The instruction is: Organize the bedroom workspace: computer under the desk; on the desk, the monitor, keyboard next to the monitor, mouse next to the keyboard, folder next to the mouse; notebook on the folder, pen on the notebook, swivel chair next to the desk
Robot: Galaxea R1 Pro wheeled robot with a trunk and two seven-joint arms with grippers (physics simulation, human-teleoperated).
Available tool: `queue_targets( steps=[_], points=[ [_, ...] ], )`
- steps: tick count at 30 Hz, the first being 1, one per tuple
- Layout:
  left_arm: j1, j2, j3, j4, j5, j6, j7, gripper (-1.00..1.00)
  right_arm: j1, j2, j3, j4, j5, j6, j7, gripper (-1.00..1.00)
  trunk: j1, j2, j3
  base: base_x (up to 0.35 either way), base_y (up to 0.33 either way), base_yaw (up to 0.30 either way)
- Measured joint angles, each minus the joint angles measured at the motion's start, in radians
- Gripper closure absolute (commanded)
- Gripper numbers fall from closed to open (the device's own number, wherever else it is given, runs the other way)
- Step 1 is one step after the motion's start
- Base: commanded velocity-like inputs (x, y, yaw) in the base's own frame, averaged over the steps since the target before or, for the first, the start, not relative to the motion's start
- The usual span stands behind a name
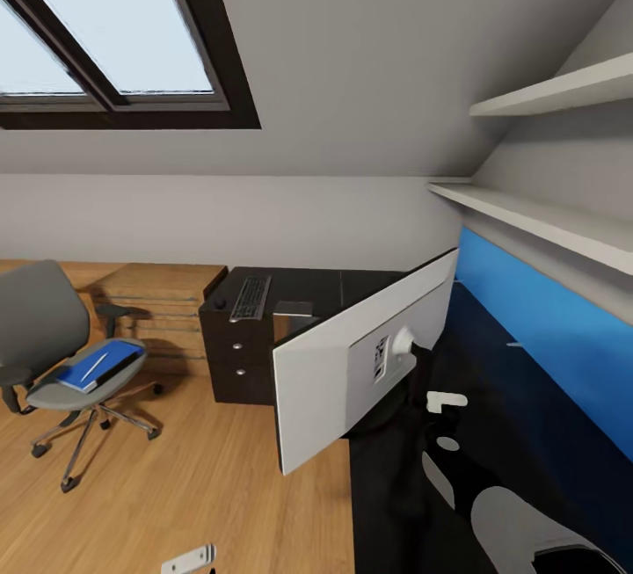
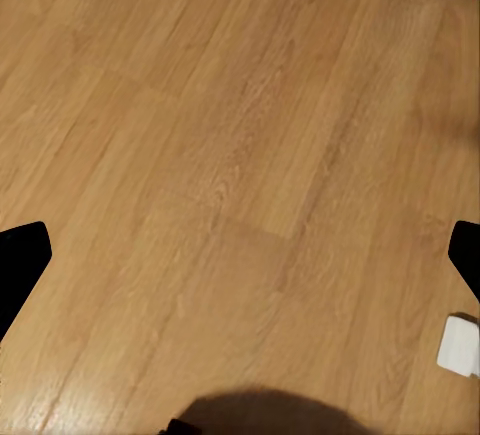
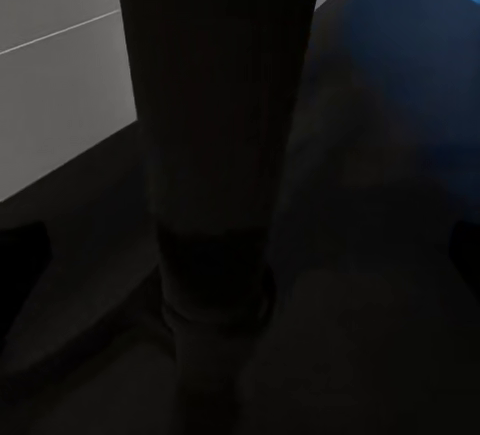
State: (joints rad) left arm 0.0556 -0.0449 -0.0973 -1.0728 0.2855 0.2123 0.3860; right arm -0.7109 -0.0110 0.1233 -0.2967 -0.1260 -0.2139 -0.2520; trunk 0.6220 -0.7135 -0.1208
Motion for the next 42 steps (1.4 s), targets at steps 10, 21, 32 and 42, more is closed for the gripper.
queue_targets(
  steps=[10, 21, 32, 42],
  points=[
    [0.0, 0.0, 0.0, 0.006, -0.001, 0.0, -0.001, -1.0, 0.0, -0.001, 0.0, 0.0, 0.0, 0.0, 0.0, -1.0, 0.0, 0.0, 0.0, 0.087, -0.002, 0.0],
    [0.0, 0.0, 0.0, 0.006, 0.0, 0.0, -0.002, -1.0, 0.0, -0.001, 0.0, 0.0, 0.0, 0.0, 0.0, -1.0, 0.0, 0.0, 0.0, 0.055, 0.0, 0.0],
    [0.0, 0.0, 0.0, 0.006, 0.0, -0.001, -0.002, -1.0, 0.0, -0.002, 0.0, 0.0, 0.0, 0.0, 0.0, -1.0, 0.0, 0.0, 0.0, 0.036, 0.0, 0.0],
    [0.0, -0.001, 0.0, 0.008, 0.0, -0.001, -0.002, -1.0, 0.0, -0.002, 0.0, -0.001, 0.0, 0.0, 0.0, -1.0, 0.0, 0.0, 0.0, 0.021, 0.0, 0.0]
  ],
)
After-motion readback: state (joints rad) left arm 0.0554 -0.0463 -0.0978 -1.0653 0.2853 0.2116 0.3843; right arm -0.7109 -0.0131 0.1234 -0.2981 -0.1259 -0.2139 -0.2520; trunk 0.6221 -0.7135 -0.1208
